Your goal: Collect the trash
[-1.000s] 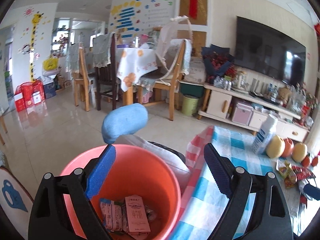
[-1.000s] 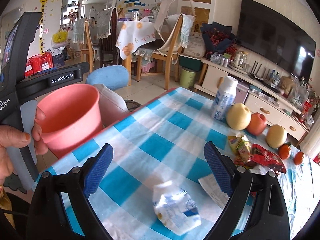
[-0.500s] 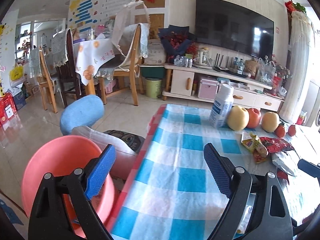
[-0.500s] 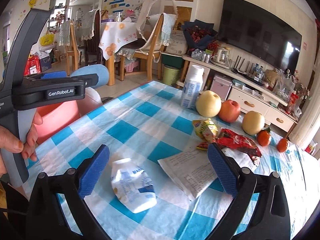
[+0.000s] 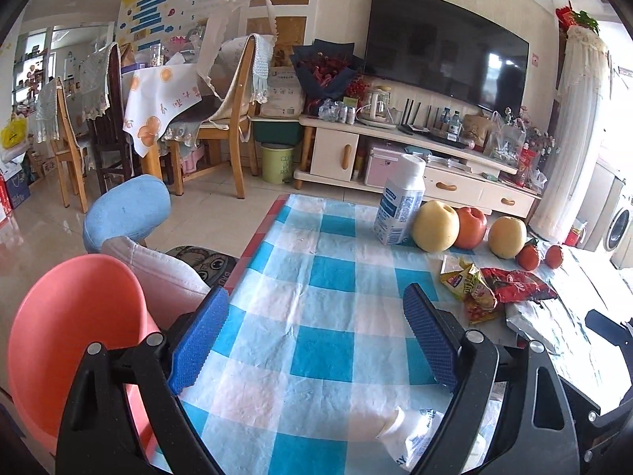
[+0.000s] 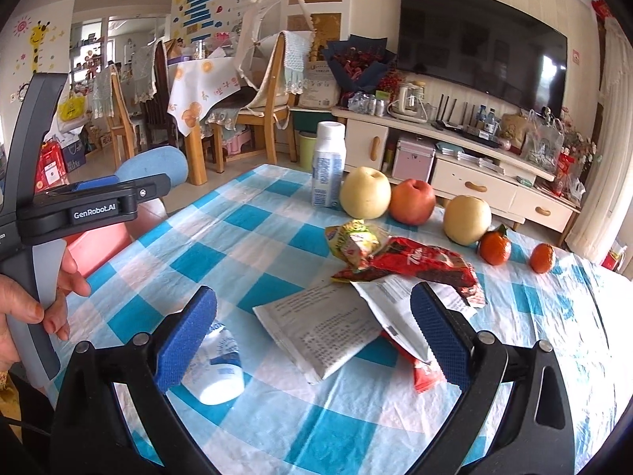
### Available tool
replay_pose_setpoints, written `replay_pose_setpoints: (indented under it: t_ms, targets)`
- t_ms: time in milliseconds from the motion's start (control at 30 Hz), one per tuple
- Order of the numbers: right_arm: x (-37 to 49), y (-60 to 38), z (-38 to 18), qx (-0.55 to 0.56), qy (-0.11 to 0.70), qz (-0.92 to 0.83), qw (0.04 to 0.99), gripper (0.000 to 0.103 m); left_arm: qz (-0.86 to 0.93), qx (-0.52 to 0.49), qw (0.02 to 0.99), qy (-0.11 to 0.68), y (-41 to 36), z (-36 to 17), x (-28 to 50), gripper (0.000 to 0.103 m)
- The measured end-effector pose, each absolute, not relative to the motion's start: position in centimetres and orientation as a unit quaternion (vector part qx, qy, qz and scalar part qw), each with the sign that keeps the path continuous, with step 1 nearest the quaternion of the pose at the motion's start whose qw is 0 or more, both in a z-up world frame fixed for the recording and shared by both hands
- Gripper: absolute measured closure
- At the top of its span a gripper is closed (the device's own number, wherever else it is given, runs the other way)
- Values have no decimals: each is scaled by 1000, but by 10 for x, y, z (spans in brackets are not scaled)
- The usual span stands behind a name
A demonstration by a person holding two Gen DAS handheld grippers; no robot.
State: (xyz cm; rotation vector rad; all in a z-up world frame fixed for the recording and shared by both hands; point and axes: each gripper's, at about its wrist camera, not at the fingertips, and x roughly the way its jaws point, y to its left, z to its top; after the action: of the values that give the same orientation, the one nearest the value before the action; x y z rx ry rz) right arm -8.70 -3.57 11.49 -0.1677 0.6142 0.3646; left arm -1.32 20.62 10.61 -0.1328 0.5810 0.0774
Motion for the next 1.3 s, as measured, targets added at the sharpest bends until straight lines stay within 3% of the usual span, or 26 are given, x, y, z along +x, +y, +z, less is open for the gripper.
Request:
replay_pose_setpoints:
  t_ms: [467, 733, 1167, 1300]
  targets:
    - [-71, -92, 107, -57, 325, 151, 932, 4, -13, -70, 949, 306, 156, 104, 12, 14]
    - [-50, -143, 103, 37, 362, 139, 921, 4, -73, -34, 945, 318, 103, 98, 40, 14]
    - [1, -208, 83, 145, 374, 150, 904, 4, -121, -99, 896, 415, 72, 56, 129, 14]
    - [25, -217, 74, 167, 376, 159, 897, 4, -130, -127, 880, 439, 67, 42, 147, 28]
